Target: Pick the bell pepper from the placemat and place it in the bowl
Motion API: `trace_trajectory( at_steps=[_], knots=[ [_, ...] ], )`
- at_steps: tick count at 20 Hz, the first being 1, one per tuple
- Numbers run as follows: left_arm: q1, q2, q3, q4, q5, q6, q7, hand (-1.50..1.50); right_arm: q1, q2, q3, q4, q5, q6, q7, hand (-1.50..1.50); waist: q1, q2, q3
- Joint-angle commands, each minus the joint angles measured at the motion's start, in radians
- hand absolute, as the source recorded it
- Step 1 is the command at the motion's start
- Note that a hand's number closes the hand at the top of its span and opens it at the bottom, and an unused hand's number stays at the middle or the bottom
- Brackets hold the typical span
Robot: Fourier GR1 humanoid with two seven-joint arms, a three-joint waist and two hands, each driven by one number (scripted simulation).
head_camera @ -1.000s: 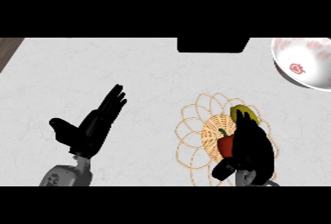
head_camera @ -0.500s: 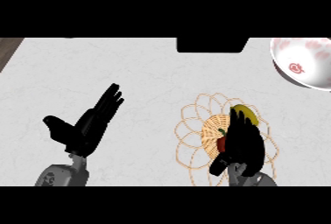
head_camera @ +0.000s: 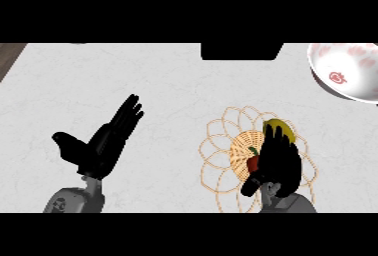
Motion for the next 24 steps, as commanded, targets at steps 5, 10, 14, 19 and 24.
trace_trajectory(
  at_steps=[5,10,14,19,24],
  knots=[
    [-0.031,-0.028,-0.005,0.033,-0.027,0.002,0.004,0.0,-0.04,0.012,0.057,0.127,-0.003,-0.121,0.187,-1.5,0.001,0.002,0.0],
    [-0.041,0.011,0.042,-0.032,0.009,-0.025,0.08,0.0,-0.028,0.012,-0.03,0.137,0.015,-0.122,0.09,-1.5,0.0,0.001,0.001],
    [-0.02,-0.037,0.033,-0.007,-0.035,-0.012,0.022,0.0,-0.036,0.012,-0.025,0.206,0.045,-0.173,-0.04,1.5,0.0,0.001,0.0],
    [-0.002,-0.016,0.068,0.061,-0.034,-0.071,-0.051,0.0,0.007,0.001,-0.027,0.18,0.102,-0.171,-0.093,1.5,-0.002,0.001,0.0],
    [0.039,-0.014,0.063,-0.024,-0.01,-0.078,0.018,0.0,0.006,0.012,0.016,0.153,0.1,-0.132,-0.057,1.5,0.001,-0.001,0.0]
  ],
)
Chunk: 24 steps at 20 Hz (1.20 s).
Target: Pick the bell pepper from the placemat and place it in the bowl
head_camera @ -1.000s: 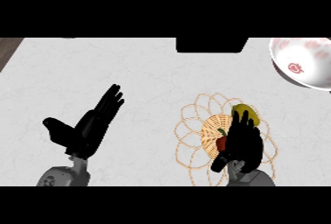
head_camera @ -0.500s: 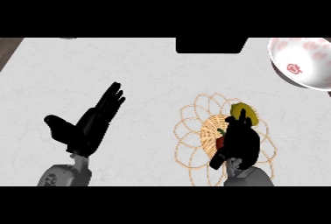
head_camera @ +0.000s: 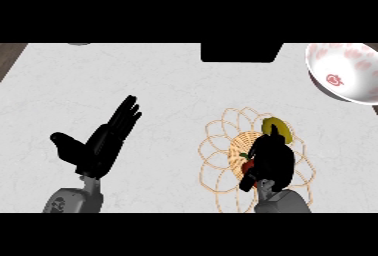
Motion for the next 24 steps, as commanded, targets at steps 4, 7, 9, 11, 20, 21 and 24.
trace_trajectory(
  at_steps=[4,7,9,11,20,21,24],
  knots=[
    [-0.043,-0.037,-0.003,0.036,-0.029,0.019,0.012,0.0,-0.034,0.007,0.041,0.064,0.047,-0.003,0.082,1.5,-0.001,0.016,0.012],
    [0.067,0.021,0.023,-0.055,0.02,-0.048,0.006,0.0,-0.083,-0.02,-0.046,0.118,0.05,0.018,-0.01,1.5,0.005,0.016,0.012],
    [-0.037,-0.029,-0.013,-0.036,-0.041,0.038,0.073,0.0,-0.241,-0.027,-0.136,0.213,-0.024,0.094,-0.067,1.5,0.01,0.02,0.012],
    [0.025,-0.019,-0.018,-0.042,-0.029,-0.004,0.013,0.0,-0.312,-0.101,-0.218,0.307,-0.089,0.091,-0.187,1.5,0.023,0.023,0.012],
    [0.014,-0.065,-0.042,-0.07,-0.065,0.045,0.066,0.0,-0.521,-0.09,-0.242,0.336,-0.02,0.014,-0.157,1.5,0.004,0.014,0.012],
    [0.113,-0.029,-0.043,-0.116,-0.033,-0.021,0.021,0.0,-0.56,-0.107,-0.266,0.321,-0.037,0.064,-0.145,1.5,0.009,0.013,0.012],
    [0.019,-0.03,0.001,-0.061,-0.036,0.004,0.04,0.0,-0.543,-0.163,-0.258,0.157,-0.018,0.096,-0.133,1.5,-0.009,0.01,0.012]
  ],
)
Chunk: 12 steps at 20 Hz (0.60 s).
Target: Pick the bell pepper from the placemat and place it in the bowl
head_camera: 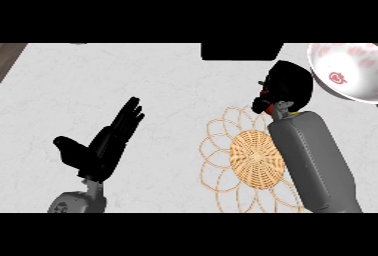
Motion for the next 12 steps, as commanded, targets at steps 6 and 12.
trace_trajectory(
  at_steps=[6,12],
  knots=[
    [-0.011,-0.02,0.004,0.023,-0.014,0.013,-0.002,0.0,-0.148,-0.073,-0.009,-0.284,0.058,0.198,0.125,1.5,-0.011,-0.003,0.0],
    [0.015,0.012,0.036,-0.006,0.021,-0.037,0.011,0.0,-0.174,-0.104,-0.092,-0.271,0.062,0.149,0.093,1.5,0.001,0.001,0.001]
  ],
)
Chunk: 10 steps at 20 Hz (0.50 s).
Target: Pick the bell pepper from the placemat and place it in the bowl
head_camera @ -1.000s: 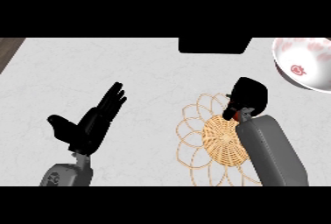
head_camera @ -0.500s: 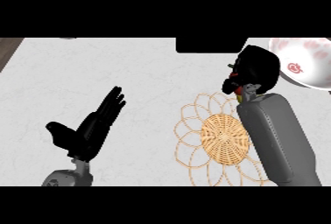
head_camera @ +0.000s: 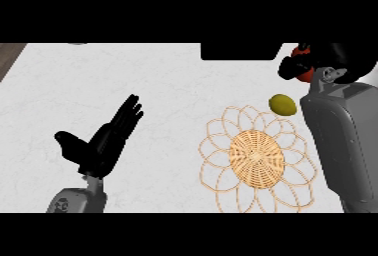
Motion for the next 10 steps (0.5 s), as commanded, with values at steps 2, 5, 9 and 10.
trace_trajectory(
  at_steps=[2,5,9,10],
  knots=[
    [-0.054,-0.023,0.015,0.083,-0.004,-0.013,-0.042,0.0,-0.033,-0.037,-0.062,0.032,0.002,-0.02,-0.015,1.5,0.001,0.003,0.0],
    [-0.035,-0.004,0.01,-0.009,-0.001,-0.01,0.021,0.0,-0.067,-0.071,-0.106,0.157,0.017,-0.127,-0.063,1.5,0.008,0.003,0.0],
    [-0.015,-0.012,0.011,0.065,-0.012,-0.033,-0.043,0.0,-0.127,-0.157,-0.173,0.299,-0.001,-0.178,-0.154,1.5,0.01,0.006,0.0],
    [-0.027,-0.023,-0.002,0.019,-0.026,0.005,0.01,0.0,-0.064,-0.193,-0.214,0.27,-0.033,-0.21,-0.202,1.5,0.006,0.005,0.001]
  ],
)
